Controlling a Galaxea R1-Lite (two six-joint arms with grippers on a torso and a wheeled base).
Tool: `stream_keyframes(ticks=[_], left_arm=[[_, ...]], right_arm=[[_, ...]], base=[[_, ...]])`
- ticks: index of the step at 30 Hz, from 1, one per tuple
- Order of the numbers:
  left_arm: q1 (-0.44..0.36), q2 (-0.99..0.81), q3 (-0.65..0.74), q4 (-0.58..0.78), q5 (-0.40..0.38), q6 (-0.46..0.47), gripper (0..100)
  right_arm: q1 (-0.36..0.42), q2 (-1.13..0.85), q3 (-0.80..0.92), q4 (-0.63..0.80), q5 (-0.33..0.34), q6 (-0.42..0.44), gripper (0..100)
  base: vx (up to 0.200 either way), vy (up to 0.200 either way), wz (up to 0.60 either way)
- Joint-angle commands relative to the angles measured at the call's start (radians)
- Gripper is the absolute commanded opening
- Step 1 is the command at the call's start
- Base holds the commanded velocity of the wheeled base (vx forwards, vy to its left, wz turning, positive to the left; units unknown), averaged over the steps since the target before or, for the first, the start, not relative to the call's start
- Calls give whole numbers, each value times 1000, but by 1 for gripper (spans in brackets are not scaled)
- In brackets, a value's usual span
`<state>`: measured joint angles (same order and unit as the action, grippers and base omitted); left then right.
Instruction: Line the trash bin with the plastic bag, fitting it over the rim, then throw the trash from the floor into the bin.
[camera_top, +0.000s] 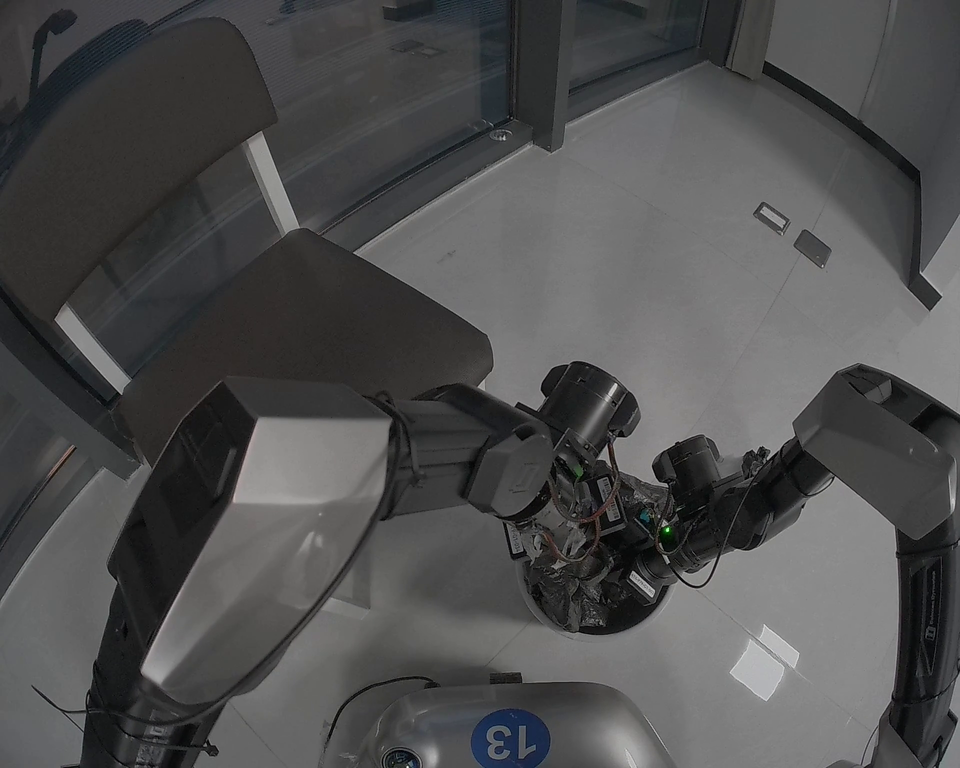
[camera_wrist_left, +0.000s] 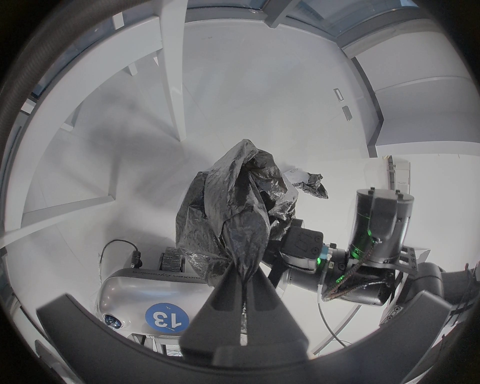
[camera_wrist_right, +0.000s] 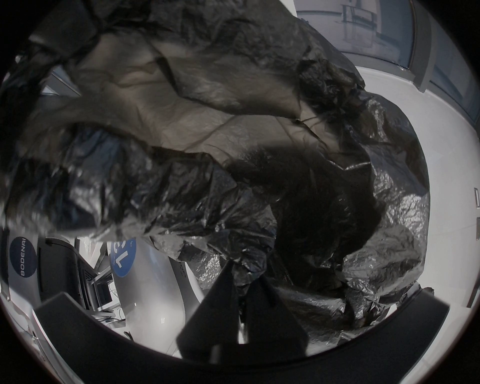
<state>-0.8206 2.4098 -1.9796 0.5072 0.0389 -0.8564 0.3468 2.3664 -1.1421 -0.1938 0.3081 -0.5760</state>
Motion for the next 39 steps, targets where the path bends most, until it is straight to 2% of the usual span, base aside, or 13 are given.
stream_keyframes(ticks=[1, 9, 25, 26, 36, 39], left_arm=[[8, 0, 4, 1, 2, 0, 0], [32, 0, 7, 54, 9, -1, 0], [63, 3, 7, 56, 10, 2, 0], [63, 3, 7, 54, 10, -1, 100], [64, 8, 8, 59, 12, -3, 100], [67, 6, 8, 62, 15, -4, 100]], right_arm=[[12, -9, 2, -1, 0, 1, 0], [40, -7, 2, -1, 0, 1, 0], [49, -1, 1, -1, 0, 1, 0], [49, -1, 1, -3, 0, 1, 0], [47, -16, 7, -1, 0, -1, 0], [17, -32, 12, 1, 0, 1, 0]], base=[[0, 0, 0], [0, 0, 0], [0, 0, 0], [0, 0, 0], [0, 0, 0], [0, 0, 0]])
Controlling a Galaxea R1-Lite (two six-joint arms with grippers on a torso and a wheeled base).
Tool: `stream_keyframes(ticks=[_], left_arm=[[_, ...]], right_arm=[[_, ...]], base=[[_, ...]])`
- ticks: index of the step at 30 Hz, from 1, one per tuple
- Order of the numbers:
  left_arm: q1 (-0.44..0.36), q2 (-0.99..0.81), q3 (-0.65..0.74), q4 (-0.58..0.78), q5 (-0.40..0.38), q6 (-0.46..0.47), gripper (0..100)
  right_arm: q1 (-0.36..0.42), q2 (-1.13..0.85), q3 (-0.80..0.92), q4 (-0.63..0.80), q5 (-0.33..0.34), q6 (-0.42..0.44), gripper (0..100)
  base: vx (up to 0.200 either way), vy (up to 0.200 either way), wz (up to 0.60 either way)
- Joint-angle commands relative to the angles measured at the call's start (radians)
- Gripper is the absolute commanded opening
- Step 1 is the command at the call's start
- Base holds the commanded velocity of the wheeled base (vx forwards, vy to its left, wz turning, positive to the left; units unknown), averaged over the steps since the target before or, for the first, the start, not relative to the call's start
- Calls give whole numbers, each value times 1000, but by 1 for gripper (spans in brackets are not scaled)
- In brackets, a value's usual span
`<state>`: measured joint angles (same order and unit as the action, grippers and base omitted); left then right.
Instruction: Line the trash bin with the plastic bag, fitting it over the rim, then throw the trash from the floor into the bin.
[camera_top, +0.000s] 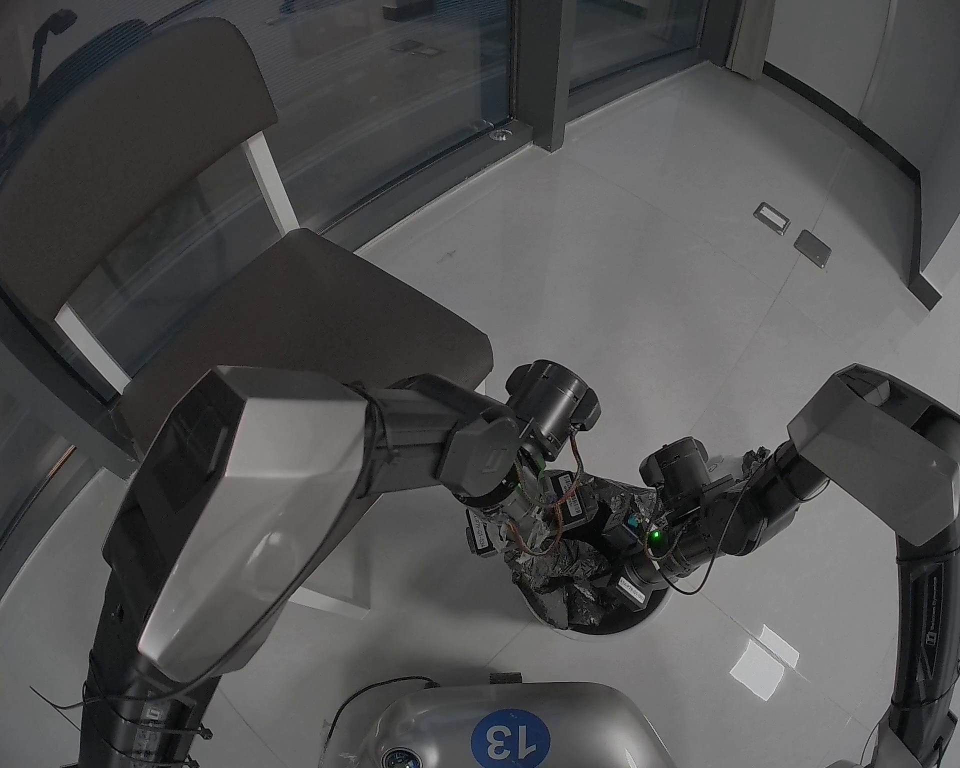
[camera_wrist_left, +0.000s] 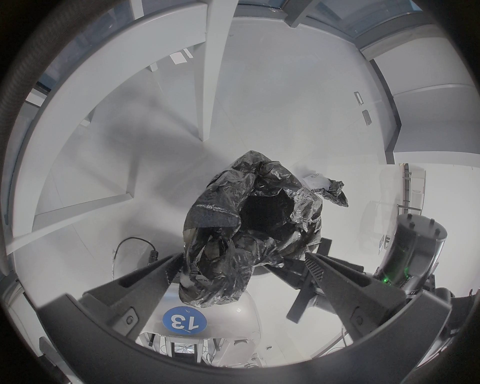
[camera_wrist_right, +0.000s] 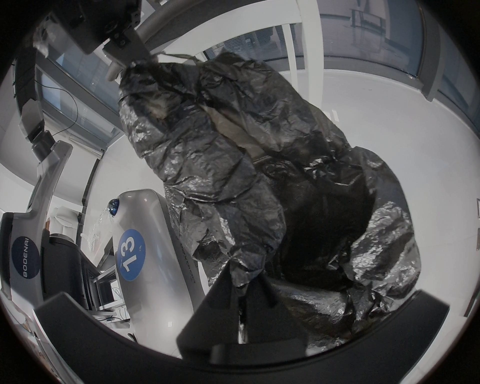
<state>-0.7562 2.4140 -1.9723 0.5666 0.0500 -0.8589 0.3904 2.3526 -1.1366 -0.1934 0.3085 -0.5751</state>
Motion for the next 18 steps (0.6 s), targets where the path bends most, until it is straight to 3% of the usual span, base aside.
stream_keyframes(ticks=[1, 9, 14, 18], left_arm=[[3, 2, 1, 4, 7, 0, 100], [-6, -7, 0, 4, 10, 0, 100], [-11, -7, -2, 3, 11, -2, 100], [-15, -13, -2, 4, 14, -3, 100]], right_arm=[[-50, -18, 6, 0, 0, -2, 0], [-182, -79, 8, 91, 0, -34, 0], [-157, -73, -3, 92, 4, -25, 0], [-73, -56, -9, 91, 18, 3, 0]], base=[[0, 0, 0], [0, 0, 0], [0, 0, 0], [0, 0, 0]])
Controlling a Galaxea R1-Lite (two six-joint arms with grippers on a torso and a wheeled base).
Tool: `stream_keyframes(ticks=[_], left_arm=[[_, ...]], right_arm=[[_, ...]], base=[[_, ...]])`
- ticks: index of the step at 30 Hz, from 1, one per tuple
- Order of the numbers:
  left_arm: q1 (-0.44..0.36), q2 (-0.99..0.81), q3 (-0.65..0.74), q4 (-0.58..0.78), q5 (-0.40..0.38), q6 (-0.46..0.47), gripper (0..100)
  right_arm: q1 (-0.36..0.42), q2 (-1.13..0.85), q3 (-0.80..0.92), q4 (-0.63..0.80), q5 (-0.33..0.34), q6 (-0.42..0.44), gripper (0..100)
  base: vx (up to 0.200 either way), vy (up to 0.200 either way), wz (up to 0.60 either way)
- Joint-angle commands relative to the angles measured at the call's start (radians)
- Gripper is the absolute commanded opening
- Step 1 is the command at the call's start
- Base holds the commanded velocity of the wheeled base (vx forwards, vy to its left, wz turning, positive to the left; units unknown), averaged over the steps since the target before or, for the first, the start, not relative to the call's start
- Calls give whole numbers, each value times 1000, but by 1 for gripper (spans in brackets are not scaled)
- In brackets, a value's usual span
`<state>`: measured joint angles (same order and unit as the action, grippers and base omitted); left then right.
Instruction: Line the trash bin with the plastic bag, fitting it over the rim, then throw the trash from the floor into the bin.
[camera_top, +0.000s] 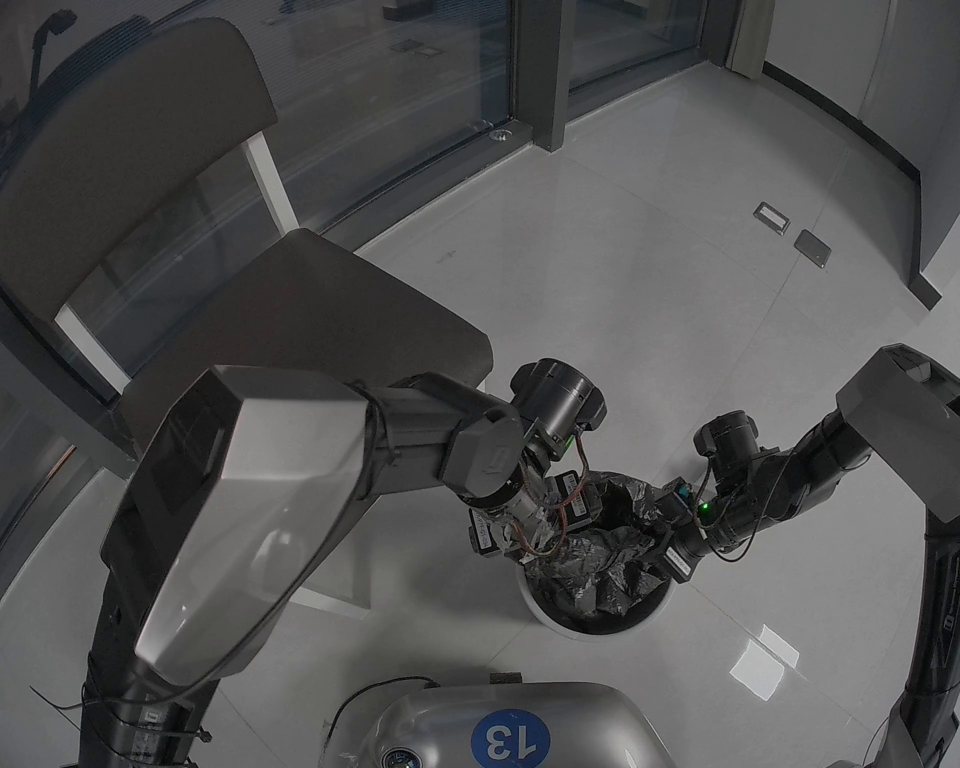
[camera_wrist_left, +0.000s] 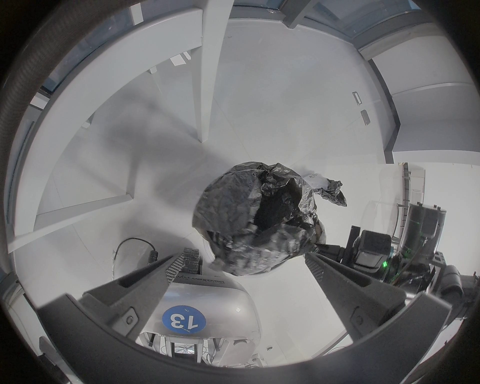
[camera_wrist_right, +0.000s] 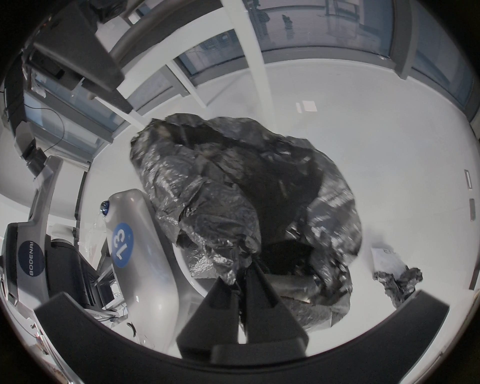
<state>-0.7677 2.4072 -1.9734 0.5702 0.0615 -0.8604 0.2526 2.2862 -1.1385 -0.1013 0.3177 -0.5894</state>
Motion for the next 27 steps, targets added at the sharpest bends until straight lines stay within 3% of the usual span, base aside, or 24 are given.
stream_keyframes(ticks=[1, 7, 16, 27], left_arm=[[-4, -7, -1, 0, 3, -2, 100], [-4, -13, -1, 0, 3, -2, 100], [-4, -33, -1, -1, 3, 0, 100], [-13, -48, -1, -1, 3, 1, 100]], right_arm=[[86, 19, -9, -3, 9, 23, 0], [177, 62, -3, -2, 11, 68, 0], [189, 26, 95, -2, 11, 71, 0], [261, 9, 194, -71, 29, 69, 0]], base=[[0, 0, 0], [0, 0, 0], [0, 0, 0], [0, 0, 0]])
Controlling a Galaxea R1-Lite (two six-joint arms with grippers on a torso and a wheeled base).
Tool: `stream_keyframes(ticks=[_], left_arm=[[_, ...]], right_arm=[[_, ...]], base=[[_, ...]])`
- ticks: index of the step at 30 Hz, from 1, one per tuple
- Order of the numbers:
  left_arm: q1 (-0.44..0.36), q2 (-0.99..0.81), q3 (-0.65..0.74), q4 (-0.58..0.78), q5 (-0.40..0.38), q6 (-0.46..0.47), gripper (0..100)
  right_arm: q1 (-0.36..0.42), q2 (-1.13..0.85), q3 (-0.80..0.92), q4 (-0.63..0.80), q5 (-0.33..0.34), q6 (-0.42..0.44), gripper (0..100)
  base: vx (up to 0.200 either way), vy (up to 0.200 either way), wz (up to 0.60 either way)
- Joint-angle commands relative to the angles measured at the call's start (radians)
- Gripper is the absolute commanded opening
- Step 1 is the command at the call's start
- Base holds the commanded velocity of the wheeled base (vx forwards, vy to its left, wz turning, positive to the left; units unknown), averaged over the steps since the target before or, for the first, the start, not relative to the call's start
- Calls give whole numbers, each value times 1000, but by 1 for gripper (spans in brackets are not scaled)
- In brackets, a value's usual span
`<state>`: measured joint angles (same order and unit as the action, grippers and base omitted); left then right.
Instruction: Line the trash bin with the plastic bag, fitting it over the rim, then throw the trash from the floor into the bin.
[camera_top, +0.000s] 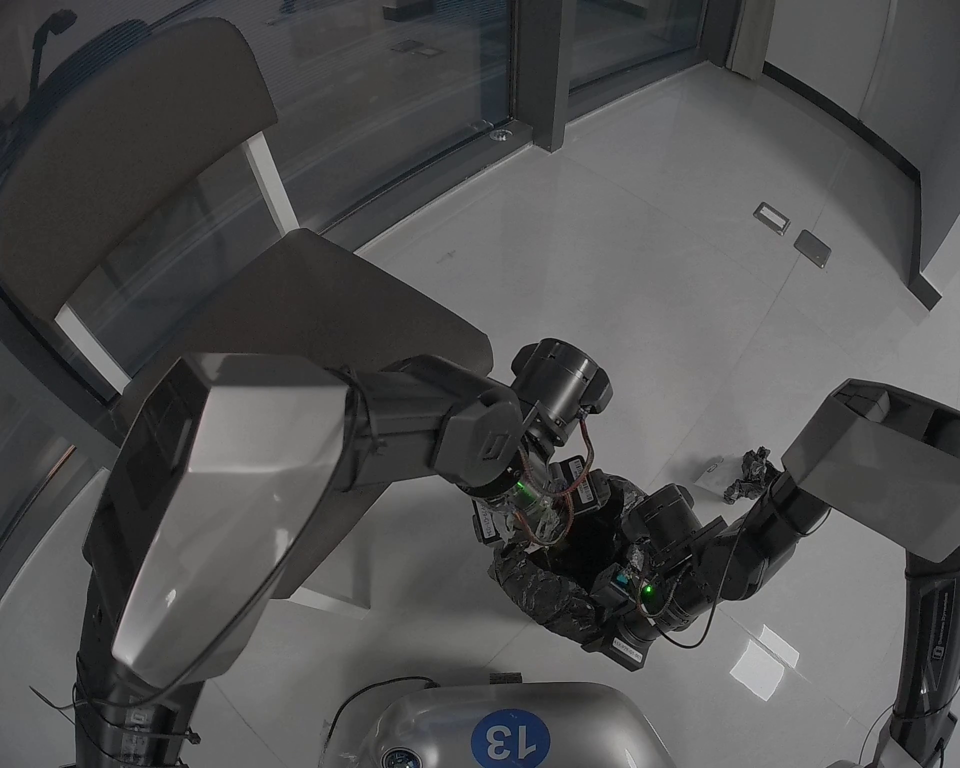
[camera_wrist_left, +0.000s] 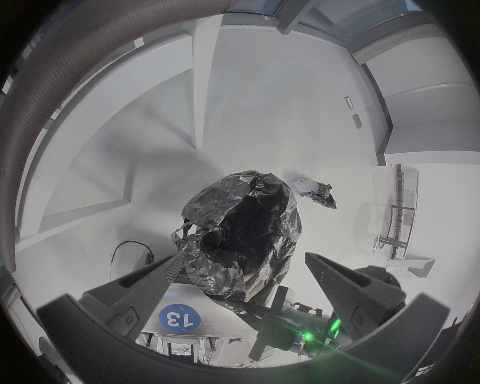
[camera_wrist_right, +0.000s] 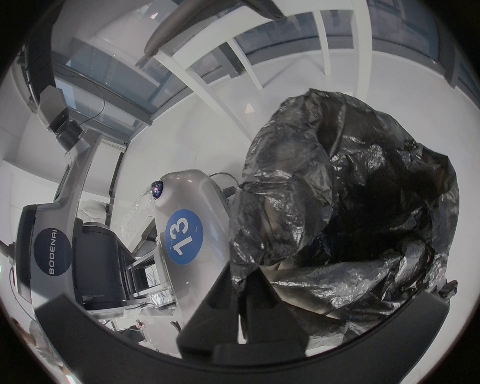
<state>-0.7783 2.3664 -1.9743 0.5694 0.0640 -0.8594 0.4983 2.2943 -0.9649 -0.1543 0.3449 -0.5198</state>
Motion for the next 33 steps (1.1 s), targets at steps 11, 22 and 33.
stream_keyframes(ticks=[11, 22, 33], left_arm=[[-4, -7, 0, 0, 0, -1, 100], [-22, -3, 0, 0, 0, -3, 100], [-24, -4, 0, 1, 2, -3, 100]], right_arm=[[25, -6, 11, -25, 2, 4, 100], [55, -35, -31, -24, 2, 49, 100], [0, 17, -75, -25, -9, 115, 100]], base=[[0, 0, 0], [0, 0, 0], [0, 0, 0]])
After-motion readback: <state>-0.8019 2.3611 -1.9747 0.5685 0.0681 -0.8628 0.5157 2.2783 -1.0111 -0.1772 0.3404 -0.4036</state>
